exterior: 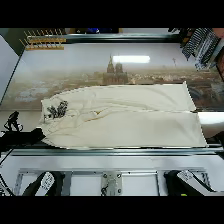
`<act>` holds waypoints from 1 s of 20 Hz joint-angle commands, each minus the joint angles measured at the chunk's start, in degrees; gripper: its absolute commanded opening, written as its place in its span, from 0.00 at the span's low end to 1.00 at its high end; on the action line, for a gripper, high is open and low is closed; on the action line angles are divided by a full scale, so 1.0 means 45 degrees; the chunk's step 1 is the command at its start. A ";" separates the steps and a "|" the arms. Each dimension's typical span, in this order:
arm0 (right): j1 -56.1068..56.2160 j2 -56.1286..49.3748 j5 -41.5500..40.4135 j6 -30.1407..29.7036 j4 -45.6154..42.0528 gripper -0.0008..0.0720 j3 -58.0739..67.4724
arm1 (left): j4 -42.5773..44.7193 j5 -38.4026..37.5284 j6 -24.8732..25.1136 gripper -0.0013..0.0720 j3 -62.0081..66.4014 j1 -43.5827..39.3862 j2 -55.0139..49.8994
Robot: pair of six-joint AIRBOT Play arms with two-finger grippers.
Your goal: Fold the clothes and pants, and hang the long-sleeved shirts on hangers.
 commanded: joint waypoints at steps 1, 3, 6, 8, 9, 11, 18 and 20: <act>-0.0962 0.0146 -0.0787 -0.0942 0.1277 0.93 -0.1447 | -0.0049 0.0019 -0.0015 0.04 -0.0005 0.0010 0.0010; -0.0704 0.0053 -0.1341 -0.1277 0.1870 0.93 -0.1817 | -0.0053 0.0039 -0.0015 0.04 -0.0005 0.0010 0.0010; -0.0073 -0.0330 -0.1972 -0.1787 0.2210 0.93 -0.2259 | -0.0058 0.0039 -0.0015 0.04 -0.0005 -0.0010 0.0010; 0.0359 -0.0612 -0.2293 -0.1914 0.2433 0.93 -0.2351 | -0.0058 0.0058 -0.0015 0.04 -0.0005 -0.0010 0.0010; 0.0554 -0.0709 -0.2424 -0.1914 0.2433 0.93 -0.2356 | -0.0058 0.0063 -0.0015 0.04 -0.0005 -0.0010 0.0010; 0.0855 -0.0767 -0.2618 -0.1914 0.2482 0.90 -0.2356 | -0.0063 0.0058 -0.0015 0.04 -0.0005 -0.0010 0.0010; 0.1044 -0.0767 -0.2735 -0.2254 0.2472 0.37 -0.2356 | -0.0058 0.0053 -0.0015 0.04 -0.0005 -0.0010 0.0010; 0.1044 -0.0719 -0.2735 -0.2477 0.2467 0.05 -0.2336 | -0.0058 0.0087 -0.0015 0.04 0.0000 -0.0010 0.0010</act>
